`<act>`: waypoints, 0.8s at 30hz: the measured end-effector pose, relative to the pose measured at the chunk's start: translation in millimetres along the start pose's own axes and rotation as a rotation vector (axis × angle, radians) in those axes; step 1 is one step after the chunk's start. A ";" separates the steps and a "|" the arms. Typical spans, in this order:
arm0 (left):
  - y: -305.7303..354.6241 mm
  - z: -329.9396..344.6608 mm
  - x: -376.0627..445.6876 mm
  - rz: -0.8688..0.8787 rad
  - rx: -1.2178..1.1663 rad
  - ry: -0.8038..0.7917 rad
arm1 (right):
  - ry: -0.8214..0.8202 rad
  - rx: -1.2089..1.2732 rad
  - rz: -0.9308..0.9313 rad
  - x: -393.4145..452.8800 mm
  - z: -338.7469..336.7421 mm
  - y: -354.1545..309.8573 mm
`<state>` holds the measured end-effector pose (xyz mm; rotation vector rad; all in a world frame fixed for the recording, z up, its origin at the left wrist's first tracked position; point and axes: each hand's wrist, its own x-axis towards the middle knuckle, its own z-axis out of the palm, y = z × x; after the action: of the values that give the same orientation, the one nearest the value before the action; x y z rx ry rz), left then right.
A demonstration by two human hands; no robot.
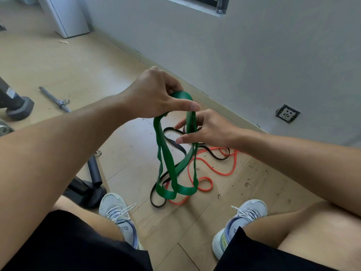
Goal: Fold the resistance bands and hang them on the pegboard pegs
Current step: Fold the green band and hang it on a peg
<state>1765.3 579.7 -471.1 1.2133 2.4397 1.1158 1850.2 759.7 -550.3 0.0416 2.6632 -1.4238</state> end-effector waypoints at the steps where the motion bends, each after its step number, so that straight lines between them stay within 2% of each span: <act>1: -1.8 -1.1 0.4 -0.016 0.001 -0.009 | -0.001 0.000 0.008 -0.1 0.1 0.9; 6: -8.3 -3.5 1.7 -0.072 -0.031 0.001 | -0.046 -0.032 0.036 4.2 2.8 7.2; 18: 7.9 1.2 0.0 0.034 -0.167 0.138 | -0.117 0.016 0.026 18.2 31.5 9.7; 24: 1.1 -8.2 8.7 0.025 -0.458 0.255 | -0.051 -0.105 0.041 21.8 37.4 19.2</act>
<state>1756.5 582.2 -463.3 1.0059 2.1497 1.8066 1833.6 738.6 -589.4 0.0484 2.6748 -1.2539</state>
